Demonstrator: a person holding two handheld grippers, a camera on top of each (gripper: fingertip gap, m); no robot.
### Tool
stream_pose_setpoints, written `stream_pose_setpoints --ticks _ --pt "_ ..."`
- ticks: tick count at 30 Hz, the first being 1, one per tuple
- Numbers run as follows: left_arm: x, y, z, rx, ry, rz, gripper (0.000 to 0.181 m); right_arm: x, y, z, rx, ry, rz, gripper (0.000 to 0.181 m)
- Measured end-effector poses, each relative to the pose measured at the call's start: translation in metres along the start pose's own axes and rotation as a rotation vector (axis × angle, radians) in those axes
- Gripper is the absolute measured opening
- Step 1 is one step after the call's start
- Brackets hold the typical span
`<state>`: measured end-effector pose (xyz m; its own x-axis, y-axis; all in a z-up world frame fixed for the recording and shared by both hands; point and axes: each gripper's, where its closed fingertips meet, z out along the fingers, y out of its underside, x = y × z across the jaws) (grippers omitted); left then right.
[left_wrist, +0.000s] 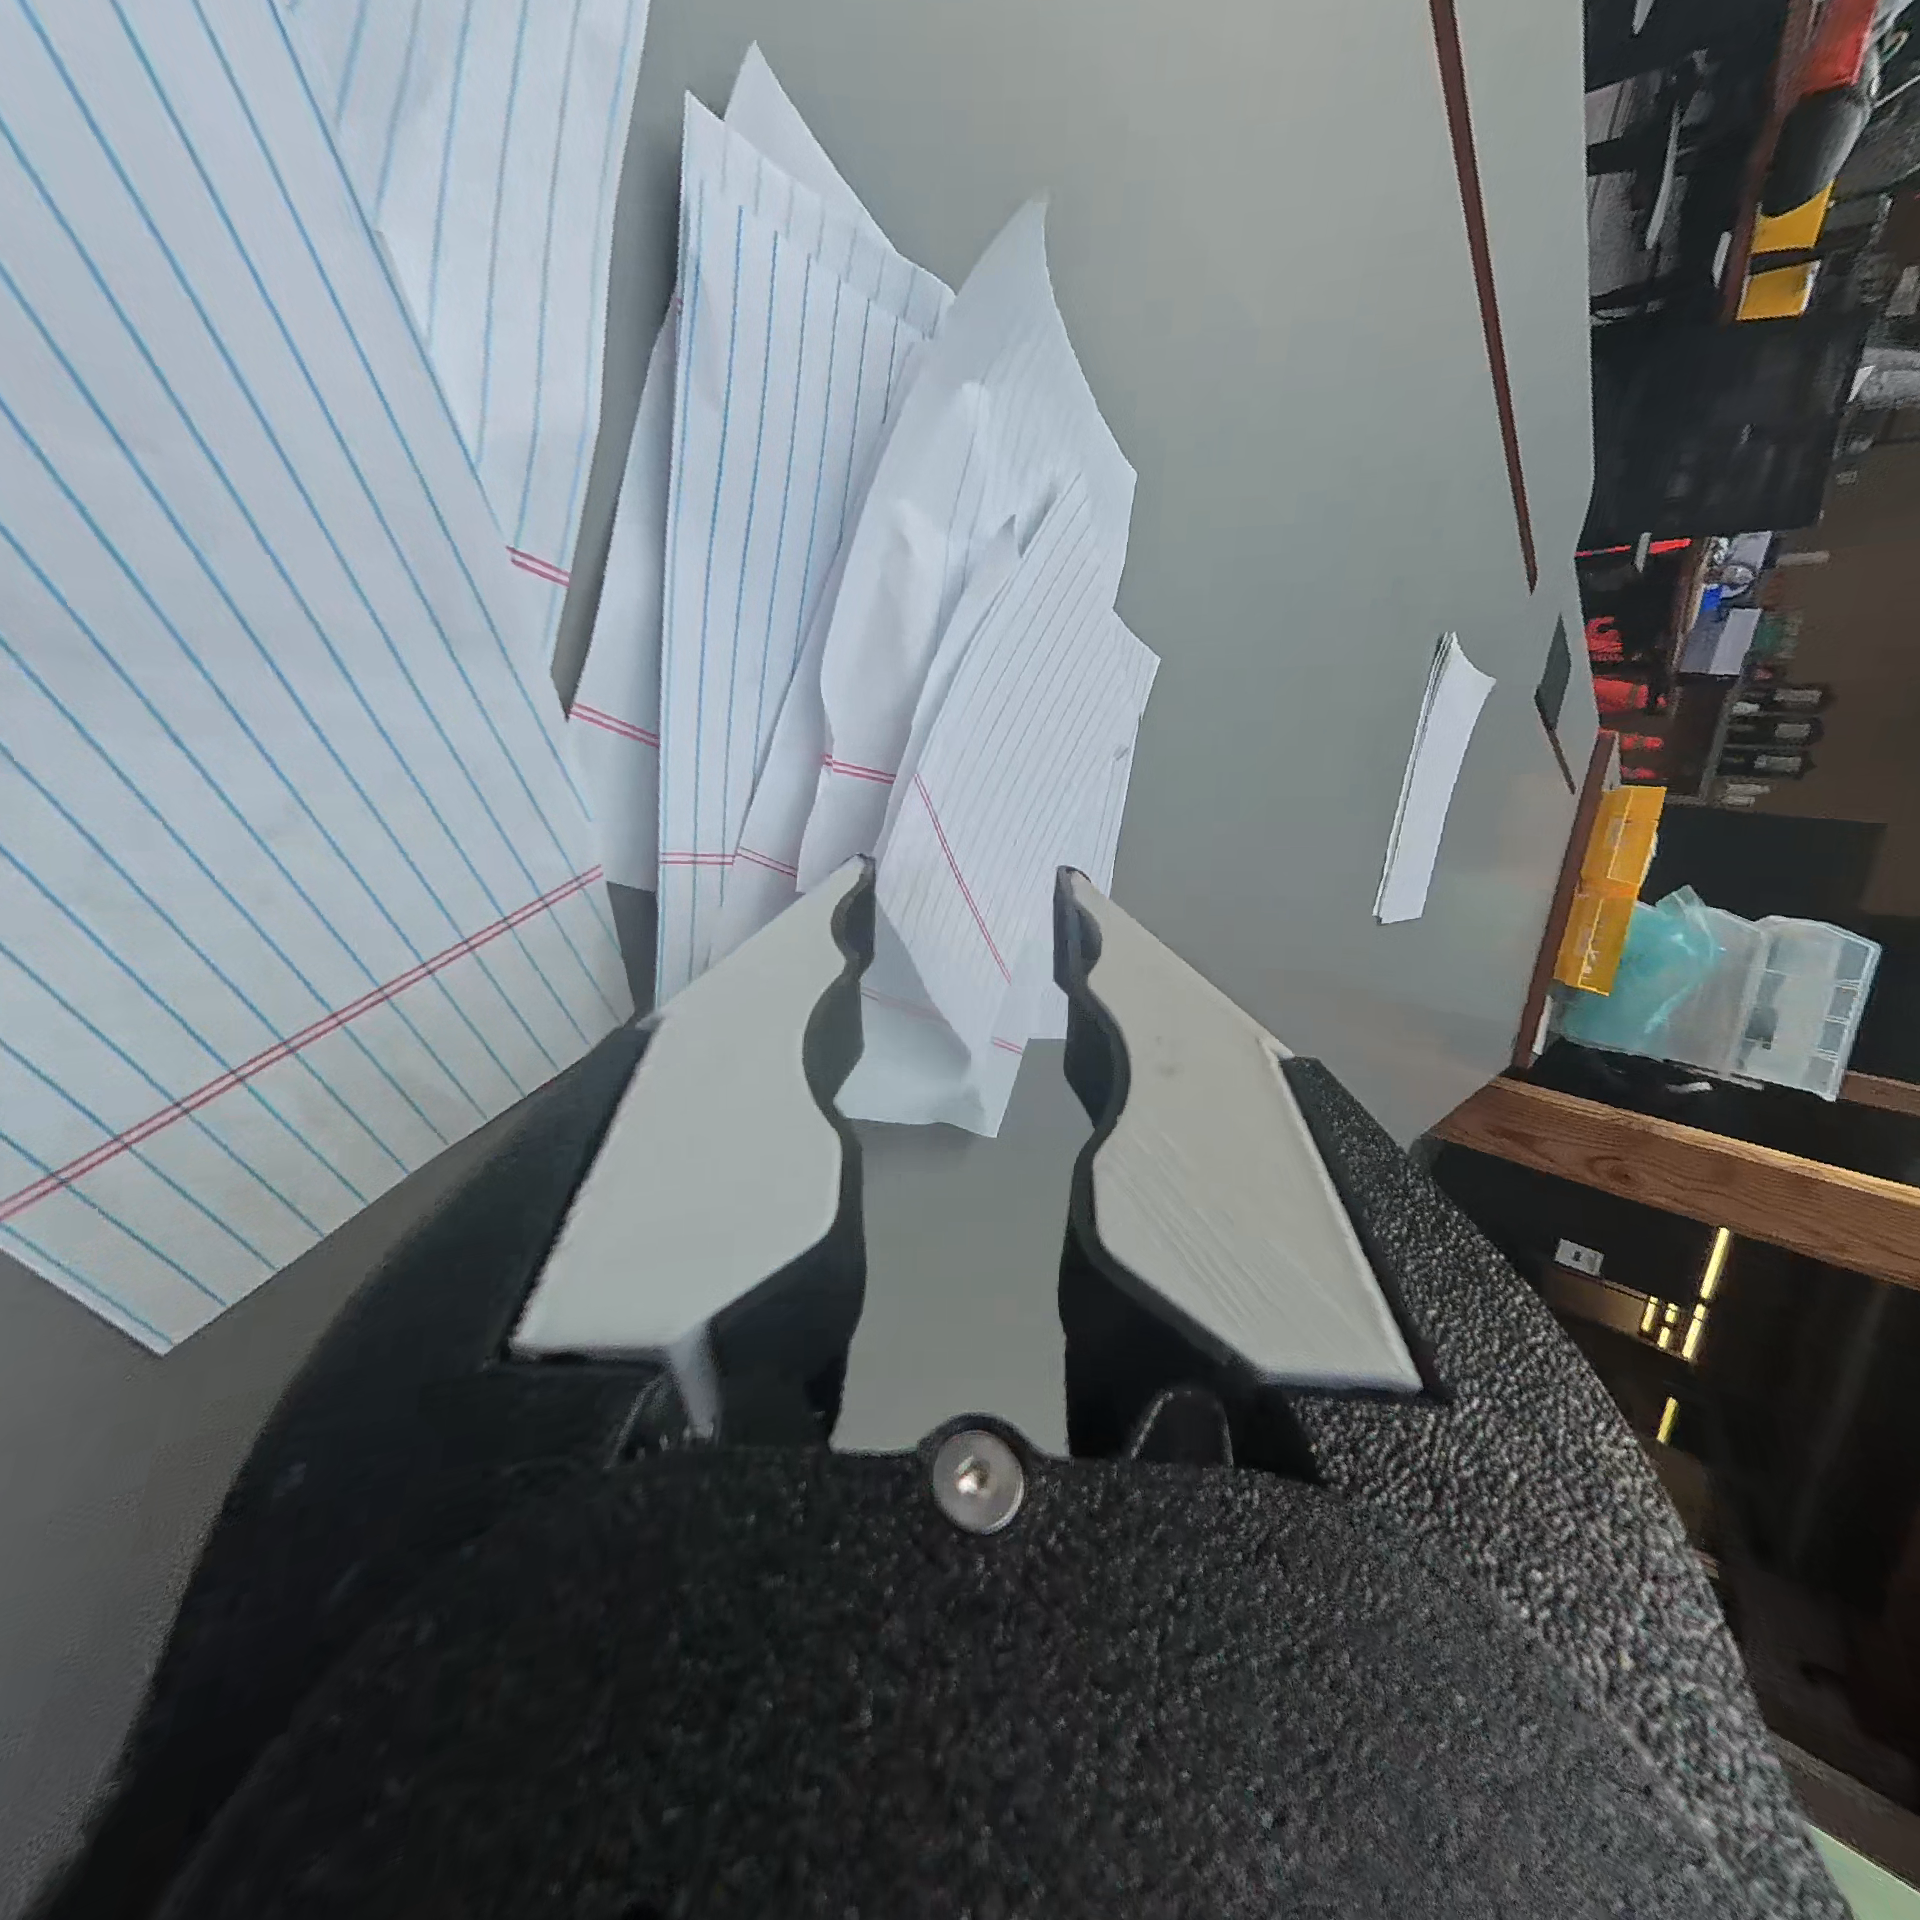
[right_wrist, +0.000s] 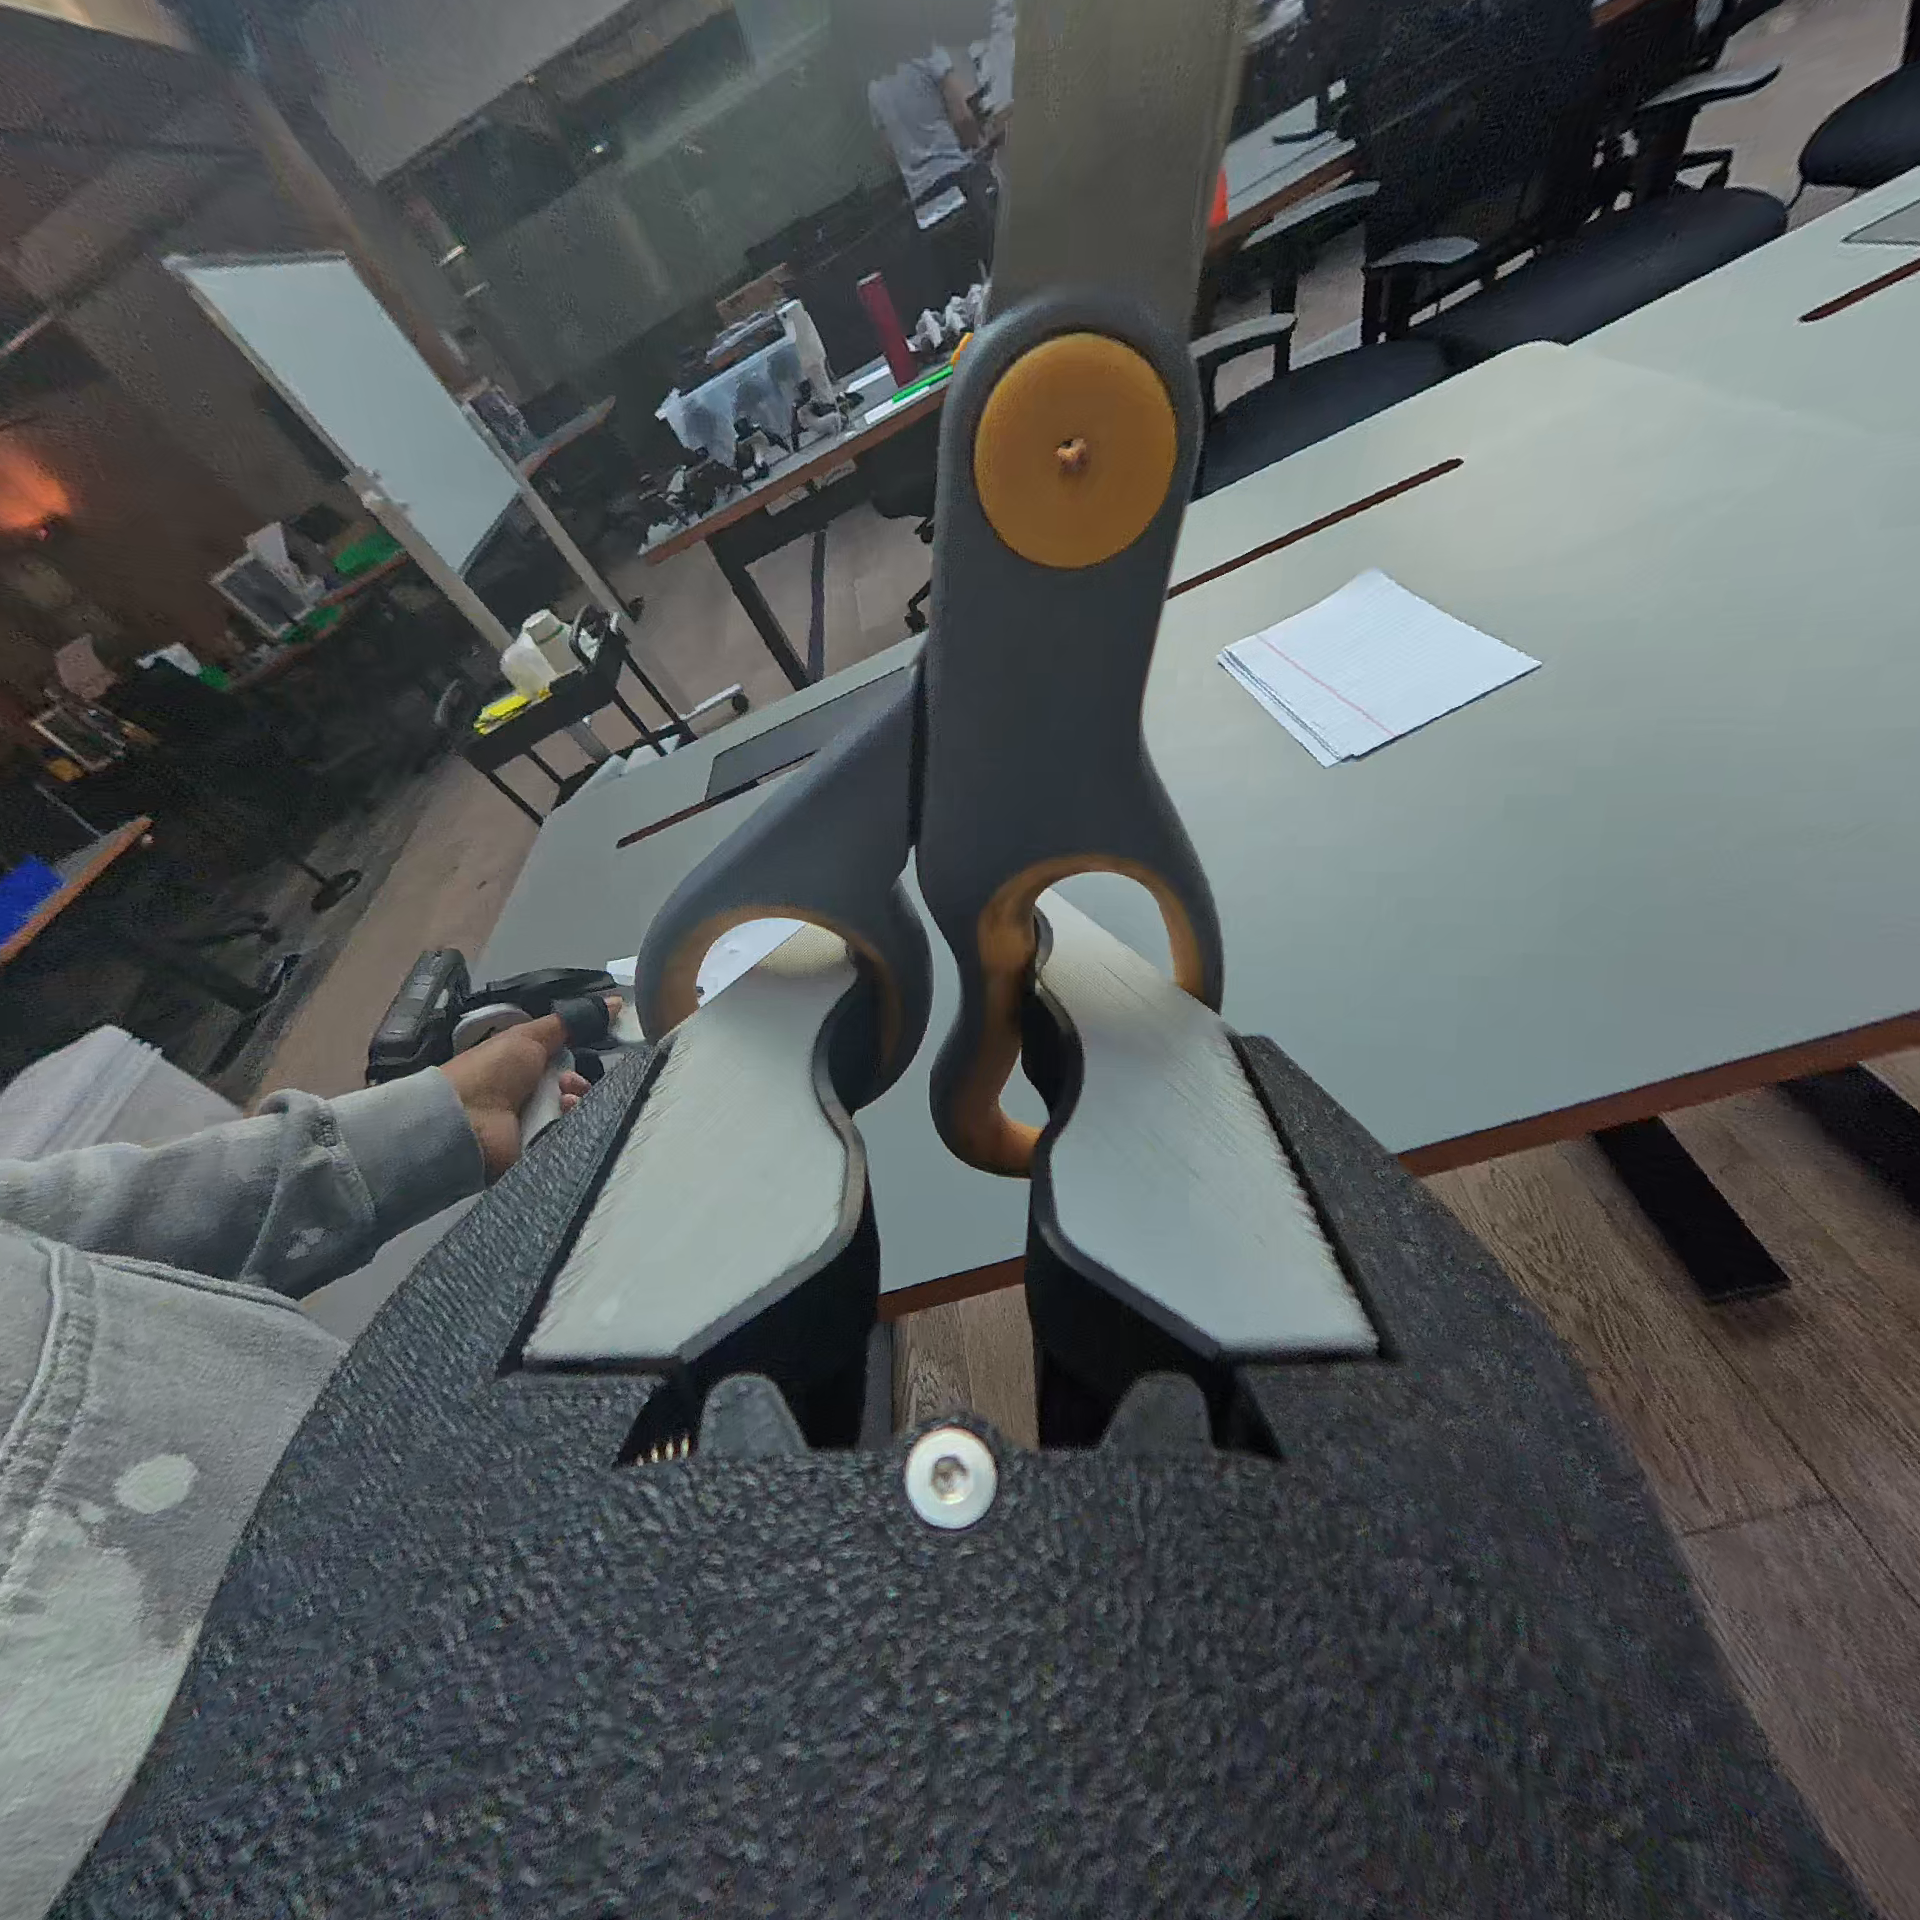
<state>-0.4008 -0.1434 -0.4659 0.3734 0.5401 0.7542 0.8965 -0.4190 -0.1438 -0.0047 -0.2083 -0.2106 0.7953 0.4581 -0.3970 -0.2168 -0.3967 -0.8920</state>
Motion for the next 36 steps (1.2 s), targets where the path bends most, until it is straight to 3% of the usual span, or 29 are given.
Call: stream_pose_setpoints --ticks 3,8,11,14,17,22,24,29,31,32,36 --pt "0.01 -0.006 -0.014 0.141 -0.06 0.104 0.063 0.028 -0.012 0.029 -0.047 -0.112 -0.025 0.02" --pt "0.067 0.0 -0.049 0.394 -0.046 0.36 0.072 0.081 -0.031 0.066 -0.168 -0.286 -0.117 0.02" --pt "0.129 0.028 -0.068 0.473 0.041 0.434 0.07 0.106 -0.048 0.079 -0.247 -0.391 -0.194 0.02" --pt "0.189 0.073 -0.062 0.456 0.098 0.568 0.067 0.128 -0.06 0.092 -0.306 -0.492 -0.266 0.02" --pt "0.254 0.13 -0.042 0.367 0.243 0.621 0.062 0.147 -0.063 0.105 -0.408 -0.566 -0.288 0.019" --pt "0.388 0.246 0.0 0.028 0.594 0.69 0.055 0.167 -0.073 0.138 -0.485 -0.561 -0.351 0.02" --pt "0.431 0.28 0.017 -0.067 0.677 0.737 0.05 0.175 -0.077 0.157 -0.49 -0.523 -0.377 0.02" --pt "0.485 0.3 0.078 -0.189 0.669 0.806 0.039 0.199 -0.088 0.197 -0.535 -0.374 -0.54 0.02" --pt "0.499 0.307 0.098 -0.279 0.686 0.794 0.023 0.206 -0.093 0.206 -0.556 -0.33 -0.596 0.02" --pt "0.501 0.307 0.109 -0.307 0.666 0.796 0.013 0.211 -0.094 0.211 -0.564 -0.309 -0.642 0.02" --pt "0.505 0.304 0.145 -0.376 0.616 0.775 0.011 0.242 -0.095 0.232 -0.594 -0.24 -0.76 0.021"
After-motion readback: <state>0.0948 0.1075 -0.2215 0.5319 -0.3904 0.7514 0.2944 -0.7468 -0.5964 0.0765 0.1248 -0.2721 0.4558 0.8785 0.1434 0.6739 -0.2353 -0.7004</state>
